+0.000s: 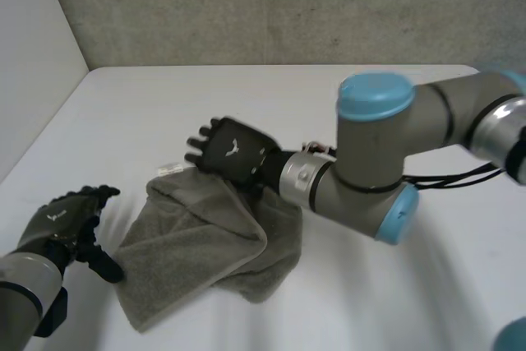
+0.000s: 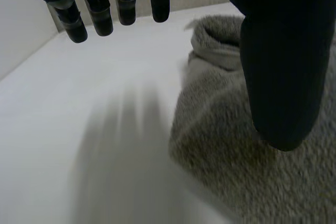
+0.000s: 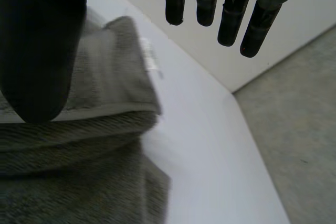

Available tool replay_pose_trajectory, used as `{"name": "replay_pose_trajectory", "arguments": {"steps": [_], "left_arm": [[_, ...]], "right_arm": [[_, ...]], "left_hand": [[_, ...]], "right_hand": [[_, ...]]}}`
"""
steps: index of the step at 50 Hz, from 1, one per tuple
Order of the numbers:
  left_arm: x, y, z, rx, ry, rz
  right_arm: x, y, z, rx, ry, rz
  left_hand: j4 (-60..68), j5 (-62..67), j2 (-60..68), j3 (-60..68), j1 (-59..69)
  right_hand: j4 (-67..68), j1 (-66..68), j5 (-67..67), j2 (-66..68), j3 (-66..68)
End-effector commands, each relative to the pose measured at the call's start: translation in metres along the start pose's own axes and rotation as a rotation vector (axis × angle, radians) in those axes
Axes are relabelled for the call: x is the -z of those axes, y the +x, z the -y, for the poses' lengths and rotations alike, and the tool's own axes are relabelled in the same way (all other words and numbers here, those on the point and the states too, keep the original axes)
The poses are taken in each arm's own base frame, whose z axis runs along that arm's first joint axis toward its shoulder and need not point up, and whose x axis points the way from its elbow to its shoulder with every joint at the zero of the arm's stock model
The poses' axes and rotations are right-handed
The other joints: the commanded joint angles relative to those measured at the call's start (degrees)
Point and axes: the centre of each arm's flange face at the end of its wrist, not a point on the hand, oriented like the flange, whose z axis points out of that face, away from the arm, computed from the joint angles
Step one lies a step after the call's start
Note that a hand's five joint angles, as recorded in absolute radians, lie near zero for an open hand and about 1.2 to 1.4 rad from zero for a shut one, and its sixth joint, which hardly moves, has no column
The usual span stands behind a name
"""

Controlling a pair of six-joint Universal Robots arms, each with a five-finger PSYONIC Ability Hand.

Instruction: Fold the laundry

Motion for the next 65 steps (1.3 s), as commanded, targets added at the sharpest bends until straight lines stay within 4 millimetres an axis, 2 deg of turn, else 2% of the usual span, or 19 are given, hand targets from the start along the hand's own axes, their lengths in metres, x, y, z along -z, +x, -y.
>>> {"name": "replay_pose_trajectory", "arguments": {"steps": [1, 11, 20, 25, 27, 28, 30, 33, 35, 36, 37, 38, 40, 43, 47, 52, 54, 59, 65], "left_arm": [[-0.014, 0.002, -0.016, -0.006, -0.028, -0.009], [-0.028, 0.011, -0.034, -0.015, -0.124, -0.071], [-0.033, 0.016, -0.021, -0.018, -0.072, -0.097], [-0.039, 0.022, -0.006, -0.022, -0.007, -0.115], [-0.042, 0.026, 0.002, -0.025, 0.029, -0.127], [-0.045, 0.030, 0.014, -0.026, 0.078, -0.139], [-0.049, 0.034, 0.030, -0.024, 0.136, -0.151], [-0.051, 0.048, 0.071, -0.014, 0.272, -0.190], [-0.049, 0.058, 0.095, -0.012, 0.350, -0.215], [-0.044, 0.068, 0.122, -0.006, 0.440, -0.242], [-0.038, 0.076, 0.145, 0.003, 0.516, -0.265], [-0.038, 0.076, 0.145, 0.003, 0.517, -0.265], [-0.014, 0.084, 0.200, 0.038, 0.715, -0.289], [0.004, 0.085, 0.239, 0.075, 0.889, -0.288], [0.010, 0.085, 0.253, 0.102, 0.996, -0.286], [-0.002, 0.092, 0.233, 0.092, 0.964, -0.305], [-0.008, 0.093, 0.217, 0.083, 0.913, -0.308], [-0.054, 0.095, 0.123, 0.012, 0.613, -0.307], [-0.081, 0.097, 0.050, -0.040, 0.383, -0.350]], "right_arm": [[-0.013, -0.026, -0.021, 0.078, -0.022, 0.060], [-0.019, -0.031, -0.032, 0.110, -0.020, 0.067], [-0.022, -0.037, -0.039, 0.106, -0.023, 0.080], [-0.025, -0.024, -0.030, 0.131, -0.008, 0.036], [-0.026, 0.006, -0.017, 0.164, -0.009, -0.074], [-0.026, 0.006, -0.017, 0.164, -0.009, -0.075], [-0.019, 0.052, 0.009, 0.159, -0.018, -0.268], [-0.009, 0.083, 0.023, 0.124, -0.014, -0.397], [0.022, 0.147, 0.046, 0.009, 0.032, -0.665], [0.022, 0.147, 0.047, 0.008, 0.033, -0.666], [0.044, 0.174, 0.062, -0.054, 0.075, -0.793], [0.068, 0.196, 0.075, -0.116, 0.116, -0.904], [0.092, 0.213, 0.086, -0.169, 0.156, -0.991], [0.127, 0.228, 0.094, -0.231, 0.191, -1.062], [0.141, 0.223, 0.091, -0.234, 0.159, -1.039], [0.138, 0.185, 0.069, -0.238, 0.025, -0.843], [0.131, 0.146, 0.041, -0.252, -0.106, -0.684], [0.128, 0.092, -0.002, -0.264, -0.274, -0.516], [0.132, 0.029, -0.045, -0.277, -0.446, -0.351]], "left_hand": [[0.7, -1.6, 0.7, 0.7, 0.2], [6.5, 4.1, 6.5, 6.4, 6.0], [48.3, 45.9, 48.3, 48.2, 47.8], [65.0, 62.6, 65.0, 65.0, 64.5], [70.5, 68.2, 70.5, 70.5, 70.0], [70.5, 68.2, 70.5, 70.5, 70.0], [70.5, 68.2, 70.5, 70.5, 70.0], [70.5, 68.2, 70.5, 70.5, 70.0], [70.5, 68.2, 70.5, 70.5, 70.0], [70.5, 68.2, 70.5, 70.5, 70.0], [70.5, 68.2, 70.5, 70.5, 70.0], [70.5, 68.2, 70.5, 70.5, 70.0], [70.5, 68.2, 70.5, 70.5, 70.0], [70.5, 68.2, 70.5, 70.5, 70.0], [70.5, 68.2, 70.5, 70.5, 70.0], [70.5, 68.2, 70.5, 70.5, 70.0], [70.5, 68.2, 70.5, 70.5, 70.0], [70.5, 68.2, 70.5, 70.5, 70.0], [70.5, 68.2, 70.5, 70.5, 70.0]], "right_hand": [[-5.7, -3.2, -4.0, -5.2, -4.0], [27.5, 29.9, 29.1, 28.0, 29.2], [54.6, 57.1, 56.3, 55.1, 56.3], [64.3, 66.8, 66.0, 64.8, 66.0], [64.3, 66.8, 66.0, 64.8, 66.0], [64.3, 66.8, 66.0, 64.8, 66.0], [64.3, 66.8, 66.0, 64.8, 66.0], [64.3, 66.8, 66.0, 64.8, 66.0], [64.3, 66.8, 66.0, 64.8, 66.0], [64.3, 66.8, 66.0, 64.8, 66.0], [64.3, 66.8, 66.0, 64.8, 66.0], [64.3, 66.8, 66.0, 64.8, 66.0], [64.3, 66.8, 66.0, 64.8, 66.0], [64.3, 66.8, 66.0, 64.8, 66.0], [64.3, 66.8, 66.0, 64.8, 66.0], [64.3, 66.8, 66.0, 64.8, 66.0], [64.3, 66.8, 66.0, 64.8, 66.0], [64.3, 66.8, 66.0, 64.8, 66.0], [64.3, 66.8, 66.0, 64.8, 66.0]]}}
